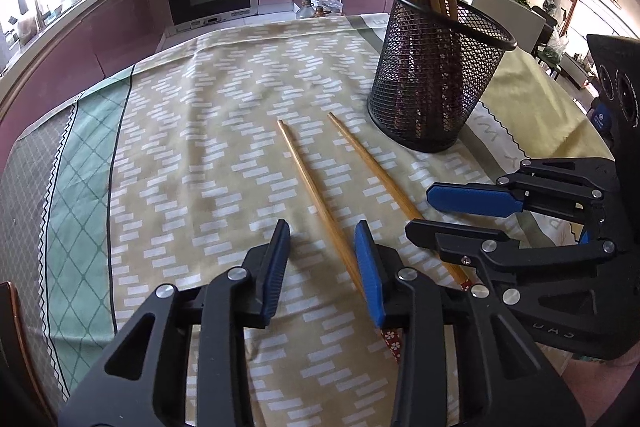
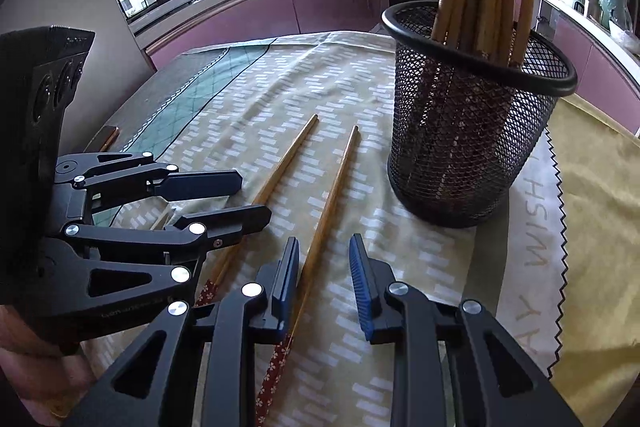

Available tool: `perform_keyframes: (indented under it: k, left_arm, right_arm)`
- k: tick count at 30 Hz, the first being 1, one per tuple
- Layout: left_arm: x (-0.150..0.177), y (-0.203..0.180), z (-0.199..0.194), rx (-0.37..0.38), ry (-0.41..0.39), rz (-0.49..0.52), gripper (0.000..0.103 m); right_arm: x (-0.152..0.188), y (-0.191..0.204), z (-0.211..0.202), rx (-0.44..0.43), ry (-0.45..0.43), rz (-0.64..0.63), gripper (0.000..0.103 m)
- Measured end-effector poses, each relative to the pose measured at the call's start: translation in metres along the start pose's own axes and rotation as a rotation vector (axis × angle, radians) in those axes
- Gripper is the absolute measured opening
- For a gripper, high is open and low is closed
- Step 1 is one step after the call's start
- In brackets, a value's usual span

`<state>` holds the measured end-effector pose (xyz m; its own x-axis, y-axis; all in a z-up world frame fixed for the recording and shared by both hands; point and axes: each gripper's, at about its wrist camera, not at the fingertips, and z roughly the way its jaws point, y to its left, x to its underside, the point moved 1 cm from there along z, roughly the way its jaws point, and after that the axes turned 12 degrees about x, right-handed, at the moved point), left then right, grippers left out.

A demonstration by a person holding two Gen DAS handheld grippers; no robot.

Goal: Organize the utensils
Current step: 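Move both grippers back to the last chopsticks and grasp one each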

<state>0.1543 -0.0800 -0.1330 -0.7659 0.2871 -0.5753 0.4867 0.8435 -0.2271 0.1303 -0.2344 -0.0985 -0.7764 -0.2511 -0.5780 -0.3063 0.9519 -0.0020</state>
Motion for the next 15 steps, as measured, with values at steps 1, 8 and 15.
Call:
perform_keyframes:
  k: [1,8,15]
  left_arm:
    - [-0.001,0.0002,0.0008,-0.005,0.0,-0.001,0.032]
    - [-0.0053,0.0007,0.0043,-0.027,-0.002,-0.014,0.023]
    - [-0.0042,-0.0011,0.0048,-0.025,-0.012,-0.032,0.014]
  right_arm:
    - [-0.001,0.0005,0.0008,0.003,-0.002,-0.003,0.025]
    - [-0.0045,0.0019,0.0041,0.023,-0.011,-0.01,0.02]
    - [-0.0037,-0.001,0.0057,0.026,-0.018,0.014,0.011]
